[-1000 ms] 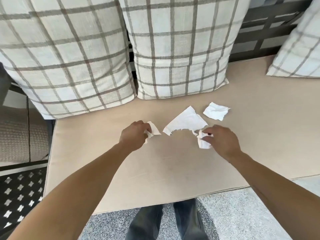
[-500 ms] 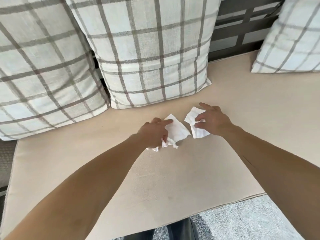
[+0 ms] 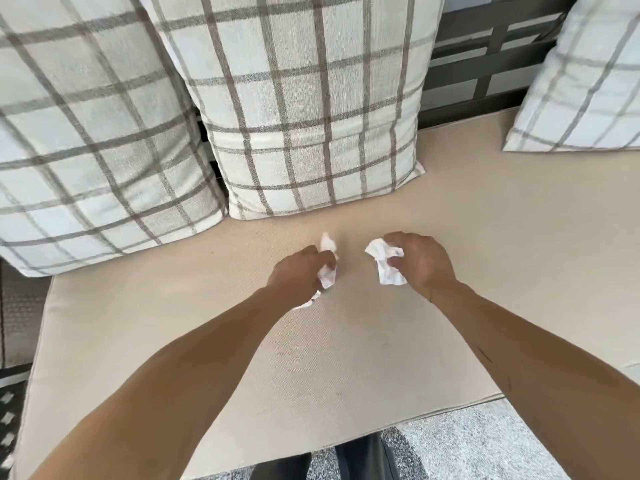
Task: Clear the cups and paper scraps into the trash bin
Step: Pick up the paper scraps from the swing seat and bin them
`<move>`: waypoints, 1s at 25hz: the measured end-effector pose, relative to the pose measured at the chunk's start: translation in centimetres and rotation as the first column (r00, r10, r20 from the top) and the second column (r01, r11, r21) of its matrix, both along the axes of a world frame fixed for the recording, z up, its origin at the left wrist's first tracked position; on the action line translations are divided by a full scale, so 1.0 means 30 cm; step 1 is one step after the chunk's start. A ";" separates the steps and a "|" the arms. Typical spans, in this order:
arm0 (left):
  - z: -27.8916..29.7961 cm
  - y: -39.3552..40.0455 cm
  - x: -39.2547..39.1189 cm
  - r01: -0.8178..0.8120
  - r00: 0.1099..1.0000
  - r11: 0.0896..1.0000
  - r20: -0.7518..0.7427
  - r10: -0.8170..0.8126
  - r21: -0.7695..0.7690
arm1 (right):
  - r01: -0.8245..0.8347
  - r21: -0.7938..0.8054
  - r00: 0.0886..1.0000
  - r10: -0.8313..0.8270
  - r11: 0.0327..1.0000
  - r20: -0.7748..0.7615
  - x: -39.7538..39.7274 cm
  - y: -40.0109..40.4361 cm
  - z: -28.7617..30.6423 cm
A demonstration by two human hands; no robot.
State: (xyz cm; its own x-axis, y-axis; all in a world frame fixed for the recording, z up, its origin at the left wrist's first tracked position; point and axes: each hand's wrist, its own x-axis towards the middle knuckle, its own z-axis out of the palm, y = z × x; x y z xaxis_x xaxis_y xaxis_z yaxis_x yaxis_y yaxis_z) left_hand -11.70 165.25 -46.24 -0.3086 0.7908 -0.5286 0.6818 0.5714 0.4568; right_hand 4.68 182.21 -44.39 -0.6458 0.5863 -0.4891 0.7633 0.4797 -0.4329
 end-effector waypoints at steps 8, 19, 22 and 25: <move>0.419 -0.120 -0.093 -0.320 0.948 0.902 0.095 0.305 0.289 | 0.073 0.135 0.967 -0.037 0.988 -0.251 -0.064 -0.149 0.373; 1.194 -0.475 -0.181 -0.480 0.865 0.706 0.145 0.481 0.521 | 0.133 0.137 0.815 -0.030 0.982 -0.579 -0.242 -0.433 1.126; 1.310 -0.553 -0.192 -0.474 0.840 0.624 0.107 0.531 0.622 | 0.127 0.208 0.785 0.029 0.970 -0.619 -0.261 -0.493 1.252; 1.389 -0.626 -0.208 -0.473 0.827 0.582 0.105 0.552 0.662 | 0.108 0.258 0.763 0.086 0.960 -0.641 -0.277 -0.557 1.353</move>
State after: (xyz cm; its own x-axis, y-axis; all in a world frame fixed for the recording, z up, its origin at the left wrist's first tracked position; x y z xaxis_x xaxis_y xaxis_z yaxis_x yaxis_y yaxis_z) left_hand -17.95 146.48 -4.59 -0.7898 0.6054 0.0984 0.4329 0.4366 0.7887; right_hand -3.64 165.50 -3.79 -0.7411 0.6372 0.2114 0.3579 0.6415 -0.6786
